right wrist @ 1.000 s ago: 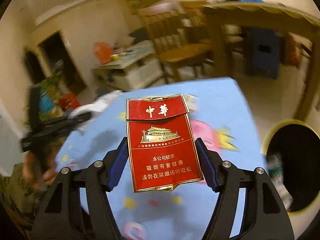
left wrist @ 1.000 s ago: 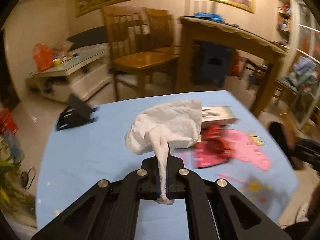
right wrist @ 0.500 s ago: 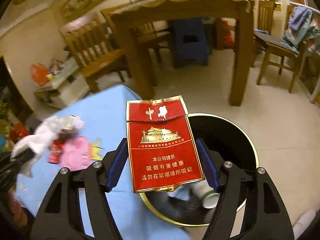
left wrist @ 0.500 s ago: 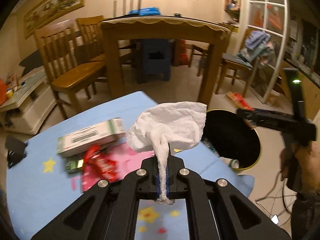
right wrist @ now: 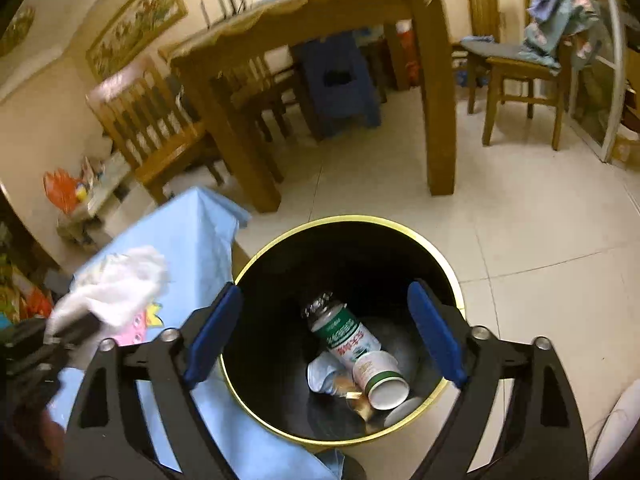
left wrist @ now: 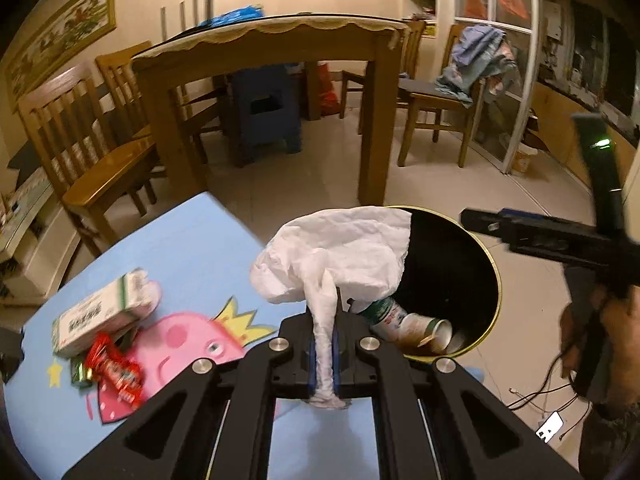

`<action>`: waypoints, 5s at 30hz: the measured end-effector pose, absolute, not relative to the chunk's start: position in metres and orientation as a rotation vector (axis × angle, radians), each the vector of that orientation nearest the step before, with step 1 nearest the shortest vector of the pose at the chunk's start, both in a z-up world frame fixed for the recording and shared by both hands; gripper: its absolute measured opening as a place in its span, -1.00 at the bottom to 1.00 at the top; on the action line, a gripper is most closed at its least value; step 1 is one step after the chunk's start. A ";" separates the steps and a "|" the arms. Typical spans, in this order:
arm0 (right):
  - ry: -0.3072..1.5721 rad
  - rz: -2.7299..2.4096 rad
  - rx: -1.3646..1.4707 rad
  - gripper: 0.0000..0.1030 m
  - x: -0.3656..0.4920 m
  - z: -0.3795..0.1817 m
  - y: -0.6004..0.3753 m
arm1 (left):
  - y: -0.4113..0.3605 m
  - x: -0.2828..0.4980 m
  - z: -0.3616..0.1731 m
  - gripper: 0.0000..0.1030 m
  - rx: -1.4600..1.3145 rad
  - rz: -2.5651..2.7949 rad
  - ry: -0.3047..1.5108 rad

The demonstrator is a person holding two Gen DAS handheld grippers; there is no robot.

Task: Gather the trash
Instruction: 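Drop the cigarette pack into the bin with the right tool while the left tool drops the tissue, then grasp the red candy wrapper with the right tool, then grasp the white-green ointment box with the left tool while the right tool holds the wrapper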

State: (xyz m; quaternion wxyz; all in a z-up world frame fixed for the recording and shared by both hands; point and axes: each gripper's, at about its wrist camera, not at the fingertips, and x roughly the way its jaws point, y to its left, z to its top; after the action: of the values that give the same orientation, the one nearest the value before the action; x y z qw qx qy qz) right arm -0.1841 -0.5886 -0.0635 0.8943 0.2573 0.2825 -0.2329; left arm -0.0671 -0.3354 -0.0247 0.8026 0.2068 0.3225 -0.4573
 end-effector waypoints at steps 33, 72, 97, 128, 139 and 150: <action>0.549 -0.368 0.410 0.88 -0.170 0.015 -0.463 | -0.252 -0.019 -0.019 0.87 0.377 -0.820 0.634; 0.722 0.097 0.365 -0.61 -0.022 -0.029 -0.350 | -0.030 0.086 -0.049 0.88 0.223 -0.544 0.735; 0.631 0.020 0.590 -0.59 -0.072 -0.052 -0.436 | -0.208 0.191 -0.068 0.72 0.631 -1.190 0.766; 0.626 0.044 0.579 -0.56 -0.070 -0.055 -0.423 | -0.167 0.138 -0.059 -0.16 0.464 -0.968 0.760; 0.576 -0.232 0.528 -0.56 -0.122 -0.029 -0.488 | -0.145 0.034 -0.031 -0.16 0.367 -0.960 0.724; 0.710 -0.480 0.484 0.50 -0.128 -0.071 -0.565 | -0.226 -0.028 -0.024 -0.16 0.396 -1.103 0.730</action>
State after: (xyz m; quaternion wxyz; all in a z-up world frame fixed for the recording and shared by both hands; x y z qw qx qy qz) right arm -0.1276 -0.5649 -0.0706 0.8814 0.2323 0.3408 -0.2304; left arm -0.0283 -0.2259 -0.0243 0.7710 0.1828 0.3365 -0.5088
